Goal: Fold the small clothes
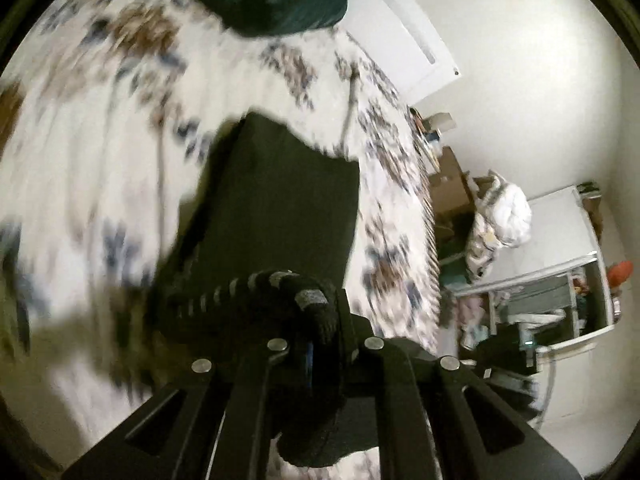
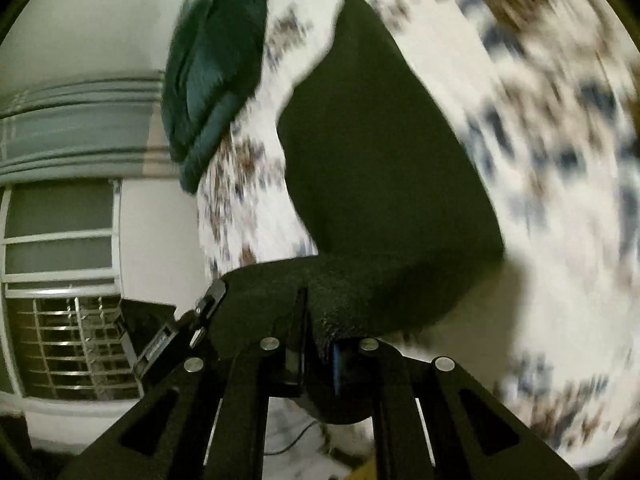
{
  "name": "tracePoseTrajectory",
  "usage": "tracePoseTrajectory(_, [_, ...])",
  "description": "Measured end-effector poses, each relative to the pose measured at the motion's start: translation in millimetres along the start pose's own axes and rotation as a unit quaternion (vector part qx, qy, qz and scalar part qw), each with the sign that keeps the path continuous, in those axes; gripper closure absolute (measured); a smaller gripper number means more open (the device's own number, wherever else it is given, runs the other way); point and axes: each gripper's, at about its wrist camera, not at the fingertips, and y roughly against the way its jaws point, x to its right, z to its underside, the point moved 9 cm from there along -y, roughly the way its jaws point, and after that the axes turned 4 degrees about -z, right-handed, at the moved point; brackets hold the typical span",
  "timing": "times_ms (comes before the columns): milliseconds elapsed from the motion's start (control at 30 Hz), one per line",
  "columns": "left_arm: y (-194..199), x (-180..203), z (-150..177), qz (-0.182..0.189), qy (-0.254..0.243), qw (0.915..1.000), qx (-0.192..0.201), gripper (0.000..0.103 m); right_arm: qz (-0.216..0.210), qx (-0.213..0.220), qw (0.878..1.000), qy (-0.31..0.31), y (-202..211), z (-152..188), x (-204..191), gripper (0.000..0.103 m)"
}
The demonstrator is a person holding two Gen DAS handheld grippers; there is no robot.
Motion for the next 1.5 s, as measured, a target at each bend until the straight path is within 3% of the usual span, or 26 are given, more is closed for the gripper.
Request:
tracePoseTrajectory(267, [-94.3, -6.8, -121.2, -0.024, -0.002, 0.9996, 0.011, 0.095, 0.005, 0.034, 0.999, -0.014, -74.1, -183.9, -23.4, 0.094])
tracePoseTrajectory(333, [-124.1, -20.1, -148.5, -0.018, 0.025, 0.9995, -0.007, 0.093, -0.003, 0.028, 0.999, -0.043, -94.7, -225.9, -16.8, 0.091])
tracePoseTrajectory(433, [-146.9, -43.1, -164.5, -0.004, 0.076, 0.9966, -0.031, 0.088, -0.007, 0.022, 0.997, -0.080, -114.9, -260.6, -0.2, 0.086])
tracePoseTrajectory(467, [-147.2, -47.4, -165.9, 0.001, 0.087, 0.9957, -0.033, 0.088, -0.009, 0.020, 0.997, -0.079, -116.9, -264.0, 2.0, 0.081])
tracePoseTrajectory(500, [-146.5, -51.6, -164.7, 0.005, 0.092, 0.9952, -0.033, 0.086, -0.013, 0.019, 0.997, -0.071, -117.2, -265.5, 2.3, 0.070])
tracePoseTrajectory(567, [-138.5, -59.0, -163.7, 0.005, 0.089, 0.9959, -0.016, 0.077, -0.019, 0.029, 0.998, -0.051, -111.2, -266.2, 3.0, 0.047])
tracePoseTrajectory(600, [-133.6, -64.0, -162.8, -0.002, 0.088, 0.9960, -0.010, 0.069, -0.011, 0.035, 0.998, -0.042, -106.8, -267.1, 5.8, 0.044])
tracePoseTrajectory(733, [-119.9, -79.9, -163.7, -0.029, 0.077, 0.9965, 0.016, 0.063, 0.027, 0.027, 0.999, -0.004, -101.4, -257.8, 18.3, 0.044])
tracePoseTrajectory(867, [-129.8, -72.6, -166.1, -0.077, 0.006, 0.9969, 0.011, 0.060, 0.111, 0.008, 0.991, 0.073, -112.0, -250.1, 22.2, 0.044])
tracePoseTrajectory(967, [-155.6, -57.7, -171.1, -0.115, -0.071, 0.9907, -0.012, 0.060, 0.162, -0.009, 0.979, 0.125, -128.1, -249.4, 21.3, 0.044])
tracePoseTrajectory(1067, [-197.7, -47.6, -175.8, -0.153, -0.134, 0.9776, -0.054, 0.060, 0.189, -0.012, 0.972, 0.141, -144.3, -259.4, 24.7, 0.044])
tracePoseTrajectory(1133, [-216.6, -48.5, -177.9, -0.169, -0.149, 0.9721, -0.066, 0.067, 0.203, -0.008, 0.968, 0.150, -151.9, -267.7, 26.3, 0.053])
tracePoseTrajectory(1167, [-220.4, -47.9, -179.6, -0.166, -0.152, 0.9723, -0.063, 0.081, 0.206, -0.010, 0.967, 0.149, -153.3, -269.2, 26.2, 0.083])
tracePoseTrajectory(1200, [-221.8, -48.4, -183.1, -0.160, -0.145, 0.9747, -0.058, 0.096, 0.204, -0.012, 0.969, 0.139, -153.5, -271.0, 27.1, 0.096])
tracePoseTrajectory(1333, [-194.9, -52.3, -204.9, -0.080, -0.050, 0.9952, -0.025, 0.097, 0.158, 0.030, 0.982, 0.093, -130.7, -281.4, 19.2, 0.097])
tracePoseTrajectory(1400, [-191.7, -63.0, -212.1, -0.073, -0.026, 0.9967, -0.023, 0.096, 0.138, 0.041, 0.987, 0.070, -125.7, -287.1, 20.9, 0.097])
tracePoseTrajectory(1500, [-208.6, -81.3, -211.3, -0.081, -0.011, 0.9951, -0.055, 0.093, 0.162, 0.027, 0.986, 0.040, -137.6, -296.0, 42.8, 0.096])
